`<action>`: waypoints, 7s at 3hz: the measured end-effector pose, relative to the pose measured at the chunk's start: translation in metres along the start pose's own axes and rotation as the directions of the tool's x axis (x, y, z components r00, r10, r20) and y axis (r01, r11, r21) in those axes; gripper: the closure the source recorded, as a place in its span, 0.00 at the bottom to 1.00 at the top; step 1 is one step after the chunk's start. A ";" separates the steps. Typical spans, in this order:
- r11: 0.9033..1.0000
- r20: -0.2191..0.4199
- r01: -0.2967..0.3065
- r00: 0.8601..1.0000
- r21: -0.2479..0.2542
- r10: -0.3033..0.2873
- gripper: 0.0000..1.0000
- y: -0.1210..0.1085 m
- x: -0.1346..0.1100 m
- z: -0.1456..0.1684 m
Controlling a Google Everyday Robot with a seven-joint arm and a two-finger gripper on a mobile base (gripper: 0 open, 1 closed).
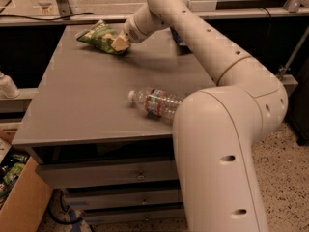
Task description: Move green jalapeno chip bag near water bottle
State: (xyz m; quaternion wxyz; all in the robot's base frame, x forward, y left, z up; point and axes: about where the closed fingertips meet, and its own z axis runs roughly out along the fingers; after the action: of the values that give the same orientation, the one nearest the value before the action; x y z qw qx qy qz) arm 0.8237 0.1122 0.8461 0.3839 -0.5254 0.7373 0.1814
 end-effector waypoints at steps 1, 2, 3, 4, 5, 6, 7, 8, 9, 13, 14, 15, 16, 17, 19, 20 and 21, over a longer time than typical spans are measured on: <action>0.999 0.049 0.042 0.998 0.007 -0.042 1.00 0.004 -0.022 -0.024; 0.991 0.087 0.137 0.987 -0.001 -0.137 1.00 0.021 -0.046 -0.068; 0.971 0.096 0.237 0.967 -0.022 -0.234 1.00 0.047 -0.045 -0.109; 0.959 0.083 0.279 0.958 -0.041 -0.275 1.00 0.069 -0.014 -0.144; 0.967 0.069 0.253 0.966 -0.024 -0.251 1.00 0.082 0.031 -0.181; 0.978 0.052 0.209 0.976 0.020 -0.210 1.00 0.084 0.073 -0.217; 0.983 0.035 0.176 0.983 0.051 -0.178 1.00 0.084 0.105 -0.241; 0.986 0.013 0.155 0.988 0.060 -0.156 1.00 0.089 0.133 -0.255; 0.987 -0.008 0.156 0.988 0.038 -0.155 1.00 0.097 0.150 -0.258; 0.990 -0.041 0.140 0.989 -0.022 -0.140 0.59 0.121 0.161 -0.246; 0.989 -0.044 0.145 0.988 -0.021 -0.146 0.35 0.122 0.160 -0.249; 0.988 -0.048 0.150 0.987 -0.025 -0.151 0.12 0.124 0.161 -0.252; 0.986 -0.052 0.166 0.984 -0.032 -0.168 0.00 0.122 0.161 -0.253; 0.984 -0.051 0.177 0.983 -0.023 -0.178 0.00 0.118 0.161 -0.257; 0.982 -0.067 0.178 0.983 0.066 -0.174 0.00 0.093 0.166 -0.282; 0.979 -0.092 0.178 0.981 0.100 -0.169 0.00 0.078 0.169 -0.297; 0.977 -0.118 0.175 0.980 0.121 -0.161 0.00 0.068 0.174 -0.311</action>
Offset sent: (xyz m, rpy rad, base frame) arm -0.0768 -0.0243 0.1379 0.0237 -0.2257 0.1965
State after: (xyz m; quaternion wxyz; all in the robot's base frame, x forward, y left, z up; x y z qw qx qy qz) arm 0.6183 -0.1815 0.9037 0.3914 -0.5686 0.7201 0.0709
